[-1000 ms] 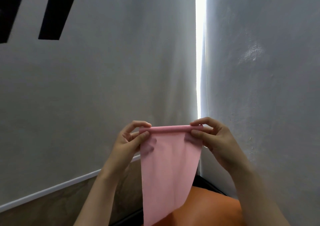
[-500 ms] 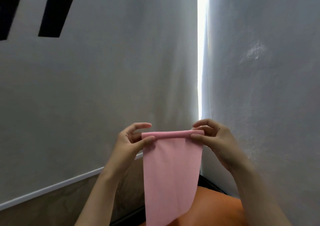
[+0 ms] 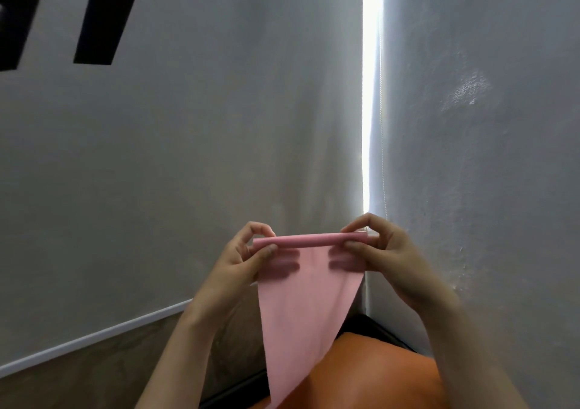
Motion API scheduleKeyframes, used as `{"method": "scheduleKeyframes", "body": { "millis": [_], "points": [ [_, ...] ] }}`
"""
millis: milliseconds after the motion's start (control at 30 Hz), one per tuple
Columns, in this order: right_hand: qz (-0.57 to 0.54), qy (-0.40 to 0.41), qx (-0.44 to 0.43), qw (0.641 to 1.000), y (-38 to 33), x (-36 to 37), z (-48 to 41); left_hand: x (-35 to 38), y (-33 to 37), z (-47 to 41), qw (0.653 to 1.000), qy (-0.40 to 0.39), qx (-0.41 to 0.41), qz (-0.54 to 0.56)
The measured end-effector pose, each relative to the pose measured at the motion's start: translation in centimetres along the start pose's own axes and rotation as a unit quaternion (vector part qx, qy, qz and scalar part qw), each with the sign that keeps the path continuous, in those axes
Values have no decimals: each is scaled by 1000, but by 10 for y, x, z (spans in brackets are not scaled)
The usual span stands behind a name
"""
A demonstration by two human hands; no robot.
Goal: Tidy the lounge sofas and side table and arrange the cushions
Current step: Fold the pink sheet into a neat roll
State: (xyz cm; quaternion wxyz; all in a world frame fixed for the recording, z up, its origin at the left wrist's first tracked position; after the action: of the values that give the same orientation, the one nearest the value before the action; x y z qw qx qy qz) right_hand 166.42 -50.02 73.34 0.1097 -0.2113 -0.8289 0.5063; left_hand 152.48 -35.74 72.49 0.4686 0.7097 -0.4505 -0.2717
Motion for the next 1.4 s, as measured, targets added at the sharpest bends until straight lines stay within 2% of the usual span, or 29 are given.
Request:
{"method": "scheduleKeyframes", "body": {
  "millis": [133, 333, 567, 833, 967, 1067, 1233, 1400],
  "points": [
    [11, 6, -7, 1000, 1, 1, 0, 3, 2, 5, 1000, -4, 7, -4],
    [-9, -28, 13, 999, 6, 2, 4, -4, -6, 8, 998, 30, 3, 50],
    [31, 12, 36, 999, 20, -5, 3, -6, -9, 9, 997, 70, 12, -18],
    [79, -8, 27, 996, 25, -4, 2, -10, -13, 12, 996, 75, 16, -43],
    [24, -41, 45, 998, 27, 6, 4, -2, -21, 15, 999, 37, -7, 13],
    [49, -49, 52, 996, 27, 10, 6, -1, -26, 16, 1000, 13, -20, 8],
    [6, -38, 24, 999, 23, 11, 9, -5, -26, 17, 1000, 18, -3, 0],
    [-59, -50, 35, 996, 25, 11, 13, -5, -22, 21, 999, 34, 3, -11]
  ]
}}
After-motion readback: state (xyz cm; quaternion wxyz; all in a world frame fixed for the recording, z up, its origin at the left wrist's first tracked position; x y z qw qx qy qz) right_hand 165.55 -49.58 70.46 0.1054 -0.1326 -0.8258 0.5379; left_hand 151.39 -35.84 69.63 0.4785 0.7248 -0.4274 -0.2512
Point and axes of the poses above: each hand's wrist, its own z-axis away from the middle knuckle, its own x-axis out of the palm, y = z × x, the point moved 9 cm from there along -z, towards the middle knuckle, and after that the axes turned 5 degrees about -y, right-handed, at the moved point
